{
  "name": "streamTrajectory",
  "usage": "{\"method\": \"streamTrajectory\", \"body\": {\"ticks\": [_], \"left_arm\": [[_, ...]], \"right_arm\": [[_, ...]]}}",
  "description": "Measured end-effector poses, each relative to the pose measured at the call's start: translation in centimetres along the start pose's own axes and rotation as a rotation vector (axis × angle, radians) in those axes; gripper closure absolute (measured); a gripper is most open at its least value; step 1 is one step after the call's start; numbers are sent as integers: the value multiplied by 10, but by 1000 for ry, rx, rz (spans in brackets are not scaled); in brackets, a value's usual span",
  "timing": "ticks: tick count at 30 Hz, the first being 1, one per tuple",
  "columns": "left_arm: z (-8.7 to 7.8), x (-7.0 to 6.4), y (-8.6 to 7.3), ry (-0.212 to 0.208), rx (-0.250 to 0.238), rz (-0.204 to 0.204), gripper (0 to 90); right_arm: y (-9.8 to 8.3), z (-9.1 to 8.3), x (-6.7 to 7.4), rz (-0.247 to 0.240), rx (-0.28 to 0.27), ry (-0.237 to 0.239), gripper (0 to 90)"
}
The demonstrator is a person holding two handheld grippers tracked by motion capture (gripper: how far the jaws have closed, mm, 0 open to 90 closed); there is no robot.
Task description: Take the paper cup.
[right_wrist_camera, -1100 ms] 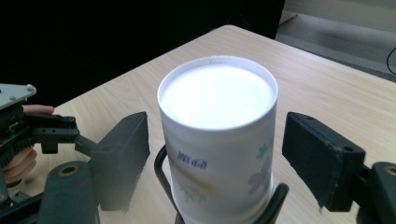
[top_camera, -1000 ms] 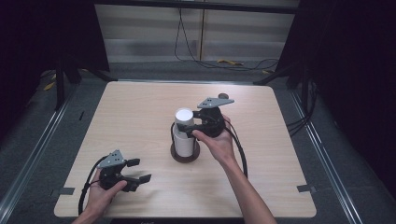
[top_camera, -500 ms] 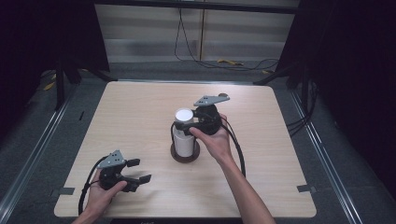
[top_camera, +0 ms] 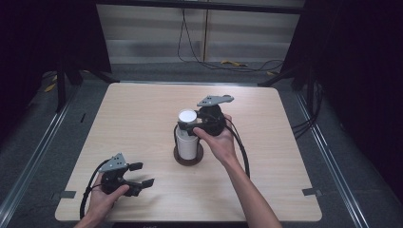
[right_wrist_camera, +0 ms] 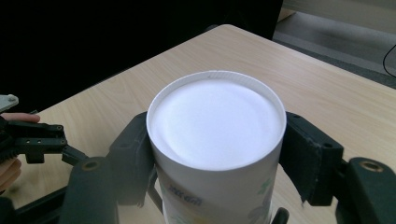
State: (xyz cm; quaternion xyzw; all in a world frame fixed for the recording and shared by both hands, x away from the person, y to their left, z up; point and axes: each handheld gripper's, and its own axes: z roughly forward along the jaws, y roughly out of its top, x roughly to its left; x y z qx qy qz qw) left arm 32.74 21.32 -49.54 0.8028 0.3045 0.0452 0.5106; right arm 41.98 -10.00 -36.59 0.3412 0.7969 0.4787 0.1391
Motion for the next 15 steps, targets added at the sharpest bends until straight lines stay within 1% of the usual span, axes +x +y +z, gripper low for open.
{"method": "streamTrajectory", "body": {"ticks": [4, 5, 8, 12, 15], "left_arm": [[1, 2, 0, 7, 1, 0, 170], [0, 2, -1, 8, 0, -3, 170], [0, 3, -1, 9, -1, -4, 170], [1, 2, -1, 8, 0, 0, 170], [1, 2, 0, 7, 1, 3, 170]], "right_arm": [[1, -5, -2, 21, -32, 0, 328], [1, -6, -2, 22, -32, 2, 329], [1, -6, -2, 19, -29, 0, 329], [2, -6, 2, 4, -31, -6, 329], [3, -7, 2, 5, -34, -4, 330]]}}
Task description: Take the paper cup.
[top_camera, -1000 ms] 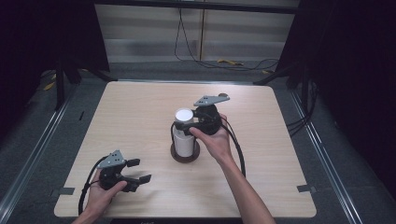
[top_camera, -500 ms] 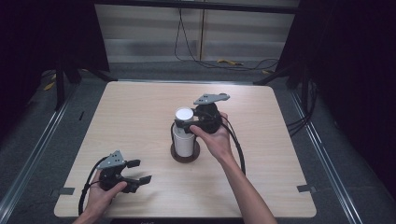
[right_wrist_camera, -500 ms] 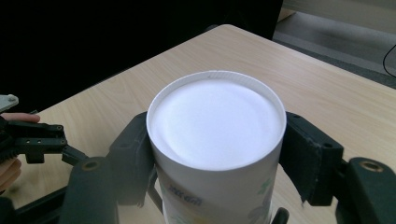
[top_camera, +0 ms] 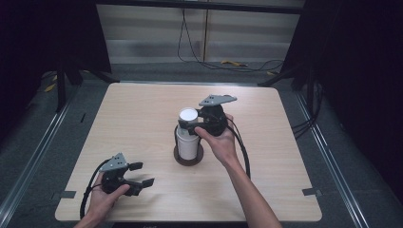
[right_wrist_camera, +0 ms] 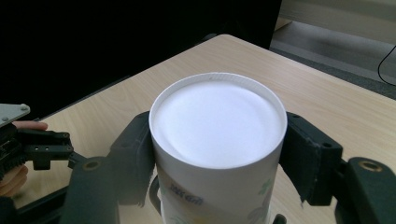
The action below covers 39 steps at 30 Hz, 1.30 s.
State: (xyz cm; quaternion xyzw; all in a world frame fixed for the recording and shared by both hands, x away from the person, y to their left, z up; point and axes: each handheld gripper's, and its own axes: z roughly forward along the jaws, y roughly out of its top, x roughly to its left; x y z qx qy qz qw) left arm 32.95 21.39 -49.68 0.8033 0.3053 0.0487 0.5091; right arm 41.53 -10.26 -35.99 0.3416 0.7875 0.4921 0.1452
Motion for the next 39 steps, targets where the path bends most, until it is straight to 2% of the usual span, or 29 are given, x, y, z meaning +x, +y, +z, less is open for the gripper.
{"method": "streamTrajectory", "body": {"ticks": [1, 4, 12, 17, 23, 26, 28, 29, 31, 33, 34, 39], "left_arm": [[0, 0, 0, 1, -1, -1, 170], [0, 0, 0, 0, 2, -4, 170], [0, 0, 0, 4, 3, -3, 170], [2, -1, -1, -7, 11, -4, 170], [2, -1, -1, -1, 5, -5, 170], [2, 0, -1, -25, -9, -40, 170], [2, 0, 0, -26, -6, -42, 170], [1, -4, 2, 34, 9, 17, 170], [1, -4, 3, -20, -5, -18, 170], [1, -3, 3, -19, -7, -23, 170], [1, -3, 2, -2, -5, -13, 170], [0, -2, 3, 0, -17, -23, 170]], "right_arm": [[1, -2, -1, 14, -18, 6, 331], [3, -4, -2, 11, -13, 5, 331], [12, -11, 1, 10, -41, 12, 333], [13, -16, 0, 34, -67, 15, 334], [15, -20, 1, 36, -90, 11, 335], [17, -23, 2, 35, -108, 3, 338], [18, -23, 2, 36, -118, 6, 337], [19, -25, 1, 46, -139, 8, 338], [21, -27, 1, 56, -151, 16, 339], [23, -28, 2, 54, -156, 17, 339], [23, -28, 2, 54, -156, 17, 339], [28, -38, 2, 59, -189, 12, 341]]}}
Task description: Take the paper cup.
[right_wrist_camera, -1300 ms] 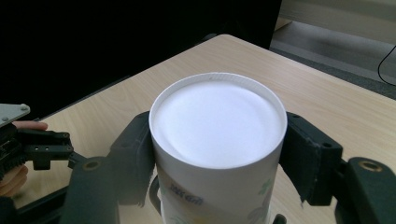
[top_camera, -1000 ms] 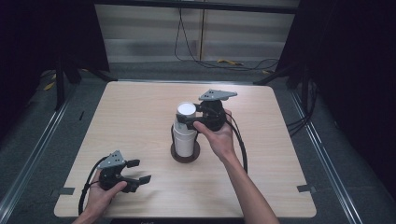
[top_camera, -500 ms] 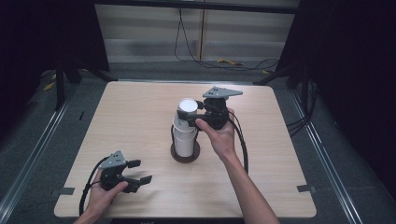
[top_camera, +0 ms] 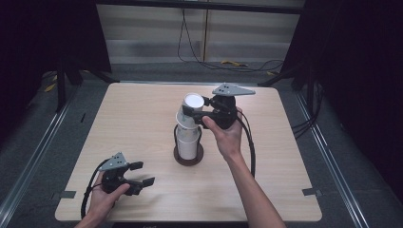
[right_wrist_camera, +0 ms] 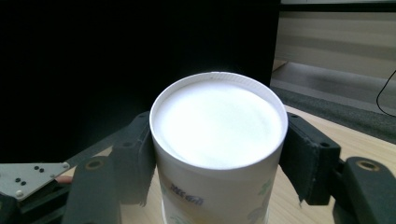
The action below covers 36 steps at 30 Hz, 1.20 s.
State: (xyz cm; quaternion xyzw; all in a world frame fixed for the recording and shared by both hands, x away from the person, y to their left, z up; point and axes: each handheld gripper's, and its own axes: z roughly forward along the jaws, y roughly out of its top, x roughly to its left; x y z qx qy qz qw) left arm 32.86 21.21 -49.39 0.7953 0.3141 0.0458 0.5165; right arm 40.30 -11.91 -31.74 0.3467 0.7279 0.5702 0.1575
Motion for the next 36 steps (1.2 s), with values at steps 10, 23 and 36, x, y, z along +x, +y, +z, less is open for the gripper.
{"method": "streamTrajectory", "body": {"ticks": [10, 23, 36], "left_arm": [[6, 0, 4, 38, -10, 25, 170], [9, 0, 20, 32, -48, 16, 170], [20, -7, 38, -48, -40, 52, 211]], "right_arm": [[4, -25, -6, 29, -43, 21, 343], [-9, -59, -10, 52, -34, 3, 343], [-45, -69, -9, 82, 28, 13, 344]]}}
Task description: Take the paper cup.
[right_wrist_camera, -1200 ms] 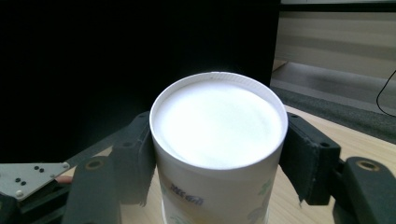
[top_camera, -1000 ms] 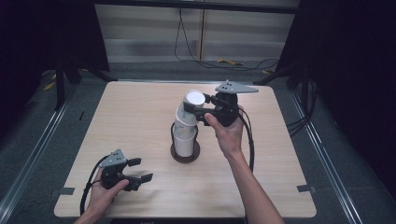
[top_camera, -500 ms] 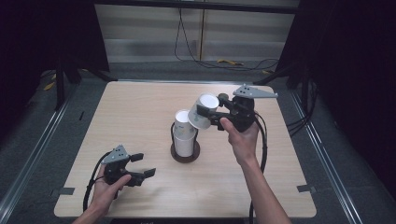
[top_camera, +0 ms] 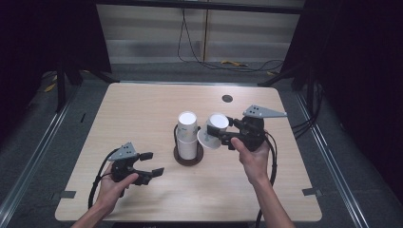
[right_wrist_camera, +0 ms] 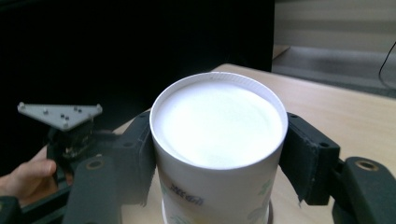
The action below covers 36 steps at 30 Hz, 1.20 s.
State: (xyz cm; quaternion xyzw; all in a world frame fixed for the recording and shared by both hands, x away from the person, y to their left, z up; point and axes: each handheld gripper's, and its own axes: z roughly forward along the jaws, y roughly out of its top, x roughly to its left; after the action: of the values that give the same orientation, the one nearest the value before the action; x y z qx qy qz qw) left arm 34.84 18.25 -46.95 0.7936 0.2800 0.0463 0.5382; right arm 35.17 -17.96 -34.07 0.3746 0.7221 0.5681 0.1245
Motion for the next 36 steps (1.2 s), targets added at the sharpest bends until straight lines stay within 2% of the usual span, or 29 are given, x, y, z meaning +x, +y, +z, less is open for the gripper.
{"method": "streamTrajectory", "body": {"ticks": [1, 4, 5, 7, 8, 10, 13, 18, 20, 24, 25, 27, 36], "left_arm": [[3, -3, 4, -21, -7, -17, 211], [6, -5, 9, -21, -17, -7, 213], [8, -8, 15, -25, -18, 15, 211], [10, -10, 18, -20, -22, 23, 211], [13, -12, 24, -33, -20, 39, 209], [14, -13, 26, -41, -15, 44, 199], [20, -18, 33, -66, -38, 45, 195], [28, -23, 34, -87, -34, 58, 184], [31, -25, 33, -109, -33, 54, 184], [35, -29, 29, -123, -29, 54, 183], [35, -29, 29, -119, -24, 64, 183], [34, -29, 28, -129, -37, 55, 184], [32, -29, 23, -145, -48, 63, 177]], "right_arm": [[-9, 2, 0, 3, 15, 2, 344], [-16, 4, 0, 10, 31, 4, 344], [-22, 6, 0, 13, 46, 10, 344], [-25, 7, 1, 15, 58, 11, 345], [-32, 10, 1, 18, 79, 20, 345], [-34, 11, 2, 21, 83, 22, 345], [-43, 15, 3, 29, 95, 43, 345], [-49, 21, 4, 31, 116, 60, 345], [-51, 24, 6, 25, 122, 69, 345], [-53, 30, 10, 22, 137, 91, 345], [-54, 32, 12, 21, 141, 97, 345], [-55, 34, 14, 14, 148, 106, 345], [-56, 38, 21, 4, 144, 132, 345]]}}
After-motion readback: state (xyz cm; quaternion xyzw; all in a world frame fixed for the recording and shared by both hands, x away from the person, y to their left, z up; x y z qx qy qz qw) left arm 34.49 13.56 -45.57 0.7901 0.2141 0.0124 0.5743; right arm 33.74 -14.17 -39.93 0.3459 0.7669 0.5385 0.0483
